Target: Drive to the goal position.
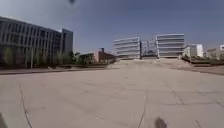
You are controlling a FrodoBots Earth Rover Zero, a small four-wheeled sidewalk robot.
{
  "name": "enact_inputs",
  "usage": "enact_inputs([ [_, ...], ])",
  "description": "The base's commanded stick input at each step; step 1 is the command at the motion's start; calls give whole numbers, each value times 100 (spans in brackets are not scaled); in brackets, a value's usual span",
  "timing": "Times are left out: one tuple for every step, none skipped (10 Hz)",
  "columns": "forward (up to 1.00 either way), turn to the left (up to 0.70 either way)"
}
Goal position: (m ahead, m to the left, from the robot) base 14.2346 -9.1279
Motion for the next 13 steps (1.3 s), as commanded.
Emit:
enact_inputs([
  [70,0],
  [70,0],
  [70,0],
  [70,0],
  [70,0],
  [70,0],
  [70,0],
  [70,1],
  [70,3],
  [70,35],
  [70,35],
  [70,3],
  [70,3],
])
